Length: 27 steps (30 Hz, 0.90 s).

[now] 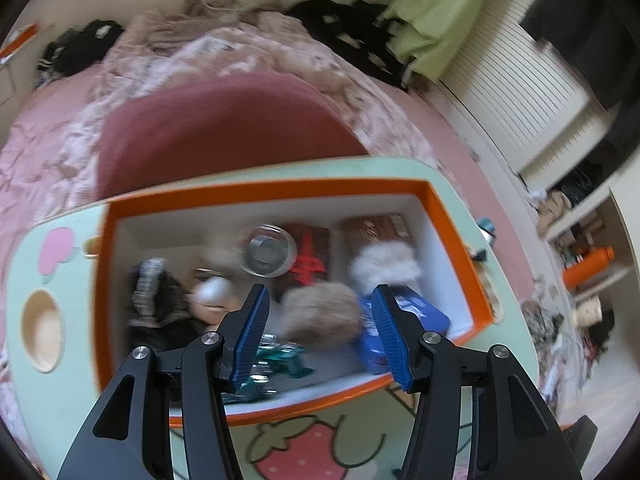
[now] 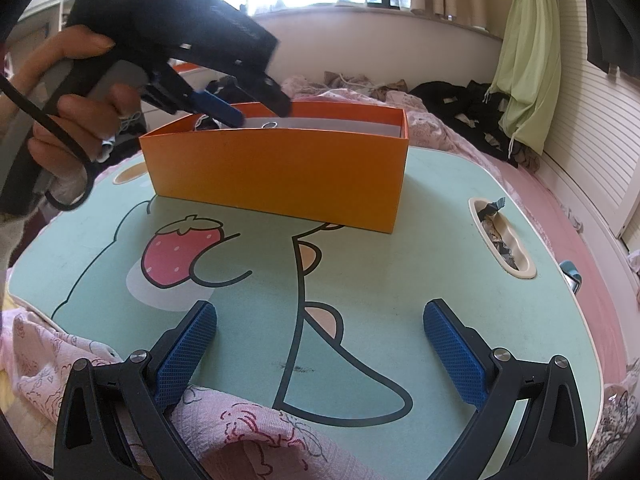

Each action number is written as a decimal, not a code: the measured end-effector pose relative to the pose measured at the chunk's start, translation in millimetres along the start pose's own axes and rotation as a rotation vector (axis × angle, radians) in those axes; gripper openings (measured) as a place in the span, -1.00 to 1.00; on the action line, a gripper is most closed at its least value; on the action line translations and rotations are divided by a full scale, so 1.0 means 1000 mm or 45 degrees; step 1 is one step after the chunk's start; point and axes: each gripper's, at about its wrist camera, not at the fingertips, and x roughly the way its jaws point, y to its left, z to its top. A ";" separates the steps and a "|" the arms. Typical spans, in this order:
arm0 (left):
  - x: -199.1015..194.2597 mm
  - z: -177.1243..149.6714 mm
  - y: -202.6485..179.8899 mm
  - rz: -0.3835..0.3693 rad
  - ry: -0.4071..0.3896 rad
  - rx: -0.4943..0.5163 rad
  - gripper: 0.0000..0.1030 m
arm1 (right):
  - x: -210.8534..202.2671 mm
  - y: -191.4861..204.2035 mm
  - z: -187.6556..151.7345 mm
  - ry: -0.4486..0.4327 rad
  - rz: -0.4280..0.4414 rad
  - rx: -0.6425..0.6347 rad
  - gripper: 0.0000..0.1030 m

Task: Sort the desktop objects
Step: 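Lift the brown fur ball out of the box with the left gripper, set it on the table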

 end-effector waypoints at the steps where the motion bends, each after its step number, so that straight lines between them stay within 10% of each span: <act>1: 0.006 -0.001 -0.004 0.015 0.031 0.014 0.06 | 0.000 0.000 0.000 0.000 -0.001 0.000 0.99; 10: 0.029 0.001 0.013 0.029 0.101 -0.041 -0.31 | 0.001 -0.001 -0.001 -0.001 0.000 0.002 0.99; 19: -0.074 -0.023 0.000 -0.183 -0.250 0.045 -0.31 | 0.003 -0.003 -0.001 -0.002 0.000 0.003 0.99; 27: -0.064 -0.095 -0.024 -0.124 -0.246 0.195 -0.29 | 0.006 -0.005 0.000 -0.002 0.000 0.005 0.99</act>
